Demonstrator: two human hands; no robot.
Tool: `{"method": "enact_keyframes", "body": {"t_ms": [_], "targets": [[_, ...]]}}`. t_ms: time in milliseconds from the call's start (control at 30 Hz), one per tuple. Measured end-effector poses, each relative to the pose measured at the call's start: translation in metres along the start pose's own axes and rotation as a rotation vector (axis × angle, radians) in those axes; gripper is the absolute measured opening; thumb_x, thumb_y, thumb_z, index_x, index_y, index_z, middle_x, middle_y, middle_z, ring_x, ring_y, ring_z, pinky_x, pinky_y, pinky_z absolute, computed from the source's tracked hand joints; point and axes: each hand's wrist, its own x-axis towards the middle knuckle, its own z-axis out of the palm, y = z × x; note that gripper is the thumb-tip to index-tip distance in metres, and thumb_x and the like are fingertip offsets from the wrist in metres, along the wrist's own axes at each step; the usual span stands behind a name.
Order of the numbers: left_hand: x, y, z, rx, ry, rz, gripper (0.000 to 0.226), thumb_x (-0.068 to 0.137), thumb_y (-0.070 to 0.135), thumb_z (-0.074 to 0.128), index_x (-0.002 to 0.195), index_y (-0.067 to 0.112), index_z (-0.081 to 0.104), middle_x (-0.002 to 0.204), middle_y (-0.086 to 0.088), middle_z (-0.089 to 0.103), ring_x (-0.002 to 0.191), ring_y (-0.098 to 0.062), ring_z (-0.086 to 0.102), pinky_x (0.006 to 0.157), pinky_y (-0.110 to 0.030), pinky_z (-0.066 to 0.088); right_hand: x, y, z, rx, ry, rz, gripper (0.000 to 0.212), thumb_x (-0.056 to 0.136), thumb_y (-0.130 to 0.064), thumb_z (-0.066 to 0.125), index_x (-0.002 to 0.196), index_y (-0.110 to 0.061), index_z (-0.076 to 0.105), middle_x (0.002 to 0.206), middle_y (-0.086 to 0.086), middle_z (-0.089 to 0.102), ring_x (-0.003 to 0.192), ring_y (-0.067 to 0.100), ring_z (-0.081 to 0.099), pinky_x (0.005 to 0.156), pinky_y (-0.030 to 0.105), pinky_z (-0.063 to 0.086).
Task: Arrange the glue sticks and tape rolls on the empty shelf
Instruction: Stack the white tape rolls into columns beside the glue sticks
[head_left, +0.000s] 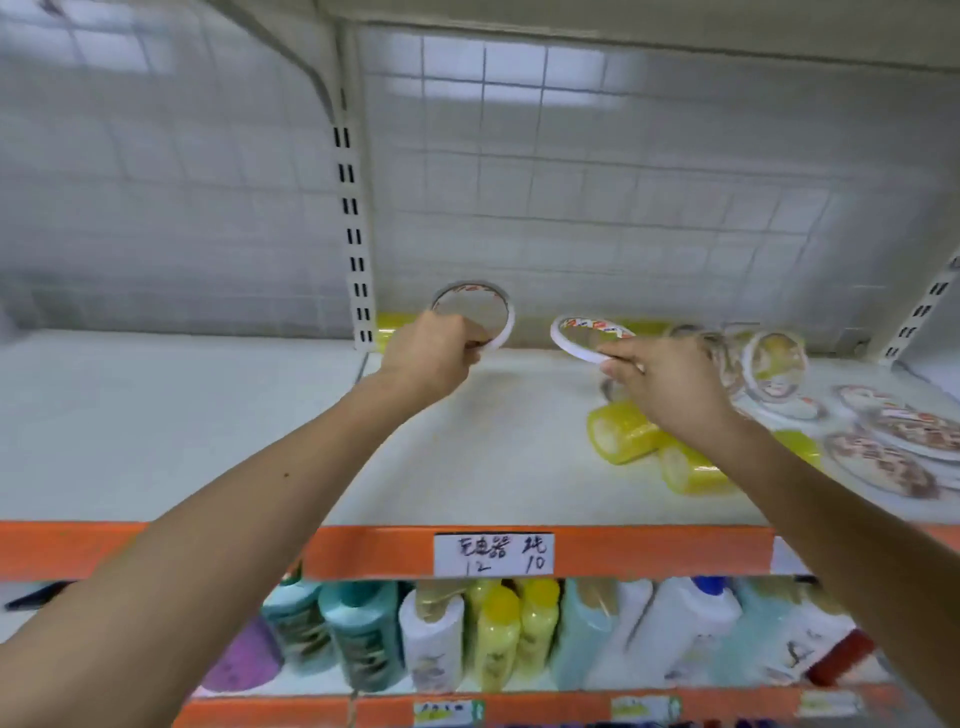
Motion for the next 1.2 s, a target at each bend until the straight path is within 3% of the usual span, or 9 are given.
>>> {"method": "enact_keyframes", "body": {"t_ms": [167, 367, 567, 900, 1200], "targets": [[-0.083, -0.105, -0.027, 0.046, -0.003, -0.124, 0.026, 0.094, 0.02, 0.044, 0.11, 0.03, 0.062, 0.109, -0.008, 0.061, 0.1, -0.033, 0.055, 0.069, -0.029, 0.034, -0.005, -0.114, 0.057, 0.081, -0.07, -0.071, 0.025, 0.087, -0.021, 0.058, 0.11, -0.018, 0.067, 0.11, 0.013, 0.067, 0.102, 0.031, 0.06, 0.083, 0.039, 0.047], [-0.149, -0.197, -0.05, 0.062, 0.016, -0.238, 0.028, 0.094, 0.018, 0.043, 0.111, 0.03, 0.062, 0.103, -0.007, 0.063, 0.098, -0.031, 0.054, 0.068, -0.028, 0.033, -0.01, -0.218, 0.106, 0.124, -0.153, -0.21, 0.02, 0.09, -0.023, 0.053, 0.103, -0.02, 0.068, 0.096, 0.009, 0.07, 0.091, 0.03, 0.059, 0.072, 0.035, 0.047], [-0.191, -0.284, -0.066, 0.086, 0.057, -0.33, 0.026, 0.094, 0.018, 0.044, 0.11, 0.03, 0.062, 0.102, -0.009, 0.063, 0.097, -0.033, 0.054, 0.068, -0.029, 0.034, 0.012, -0.305, 0.154, 0.166, -0.202, -0.299, 0.019, 0.09, -0.022, 0.053, 0.101, -0.018, 0.068, 0.099, 0.009, 0.07, 0.093, 0.03, 0.06, 0.077, 0.038, 0.048], [-0.223, -0.436, -0.1, 0.158, 0.025, -0.394, 0.026, 0.092, 0.016, 0.045, 0.109, 0.027, 0.062, 0.104, -0.008, 0.064, 0.096, -0.032, 0.055, 0.072, -0.035, 0.044, 0.059, -0.451, 0.242, 0.29, -0.269, -0.357, 0.02, 0.09, -0.024, 0.053, 0.103, -0.021, 0.068, 0.1, 0.009, 0.069, 0.094, 0.029, 0.059, 0.08, 0.038, 0.047], [-0.21, -0.517, -0.132, 0.204, 0.025, -0.339, 0.032, 0.094, 0.021, 0.045, 0.121, 0.032, 0.057, 0.119, -0.011, 0.06, 0.107, -0.035, 0.054, 0.079, -0.037, 0.045, 0.091, -0.524, 0.271, 0.267, -0.276, -0.315, 0.019, 0.089, -0.022, 0.054, 0.1, -0.015, 0.068, 0.1, 0.01, 0.07, 0.095, 0.031, 0.059, 0.08, 0.039, 0.047]]}}
